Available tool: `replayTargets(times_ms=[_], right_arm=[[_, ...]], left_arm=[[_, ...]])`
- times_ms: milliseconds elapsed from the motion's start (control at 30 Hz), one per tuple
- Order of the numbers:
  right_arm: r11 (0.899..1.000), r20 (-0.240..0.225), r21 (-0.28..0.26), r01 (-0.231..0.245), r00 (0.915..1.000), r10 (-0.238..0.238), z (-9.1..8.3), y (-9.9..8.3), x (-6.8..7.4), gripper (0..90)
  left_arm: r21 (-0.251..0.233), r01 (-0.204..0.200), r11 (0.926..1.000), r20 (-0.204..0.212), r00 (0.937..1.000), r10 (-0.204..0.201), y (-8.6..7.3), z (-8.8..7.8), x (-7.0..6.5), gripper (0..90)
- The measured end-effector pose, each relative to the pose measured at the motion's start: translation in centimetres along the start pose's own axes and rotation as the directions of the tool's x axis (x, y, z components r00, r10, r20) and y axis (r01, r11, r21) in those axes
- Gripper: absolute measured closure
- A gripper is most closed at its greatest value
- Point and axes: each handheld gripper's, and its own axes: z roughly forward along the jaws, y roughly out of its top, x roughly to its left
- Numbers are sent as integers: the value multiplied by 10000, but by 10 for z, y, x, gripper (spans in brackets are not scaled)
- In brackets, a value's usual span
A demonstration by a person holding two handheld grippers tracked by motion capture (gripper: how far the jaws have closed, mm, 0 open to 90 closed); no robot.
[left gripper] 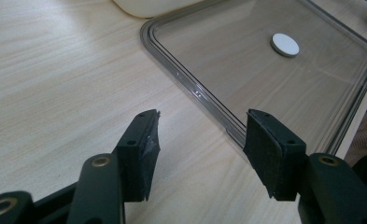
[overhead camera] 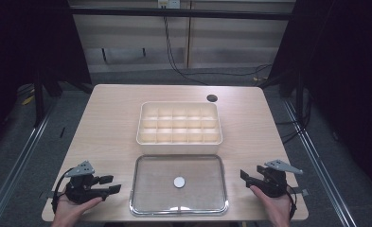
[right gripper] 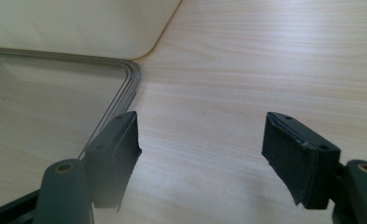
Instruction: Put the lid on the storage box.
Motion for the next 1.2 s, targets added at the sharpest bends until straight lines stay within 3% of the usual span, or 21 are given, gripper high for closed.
replayTargets(times_ms=[200, 267, 333, 467, 567, 700, 800, 867, 967, 1033, 1133, 1200], right_arm=[[10000, 74, -6, -41, 10000, 41, -5, 1, 4, 272], [10000, -189, -19, -80, 9998, 79, -7, 1, 5, 329], [9998, -795, -149, -138, 9968, 126, -11, 1, 8, 347], [9995, -887, -281, -150, 9960, 125, -17, -1, 14, 375], [9999, -1092, 49, -110, 9940, 115, -21, 1, 21, 394], [9999, -1114, 129, 18, 9938, -3, -22, 8, 28, 379], [9997, -1444, 251, 32, 9895, 4, -18, 16, 30, 380], [9994, -1679, 341, 81, 9858, -23, -11, 21, 34, 377], [9987, -1829, 480, 198, 9831, -107, -5, 25, 37, 376], [9979, -1954, 581, 280, 9806, -161, 0, 29, 40, 380], [9970, -2022, 661, 391, 9790, -250, 8, 36, 44, 392], [9951, -1997, 784, 607, 9789, -440, 15, 44, 46, 421]], left_arm=[[-39, 160, 9999, 46, 9999, -160, -1, -2, 2, 432], [21, 234, 9997, 40, 9997, -234, -3, -3, 2, 434], [28, 352, 9994, 59, 9994, -352, -5, -5, 1, 436], [10, 423, 9991, -112, 9990, -423, -5, -8, -3, 424], [110, 441, 9990, -208, 9988, -439, -1, -6, -5, 435], [39, 99, 9999, -268, 9996, -98, 8, -3, -9, 420], [100, 66, 9999, -56, 10000, -66, 13, 1, -8, 422], [370, -201, 9991, -104, 9997, 205, 18, 6, -9, 447], [303, -259, 9992, 55, 9997, 257, 23, 9, -9, 450], [304, -483, 9984, 134, 9988, 480, 31, 13, -11, 451], [681, -835, 9942, 104, 9965, 829, 45, 21, -15, 452], [638, -661, 9958, 133, 9978, 654, 58, 26, -14, 462]])
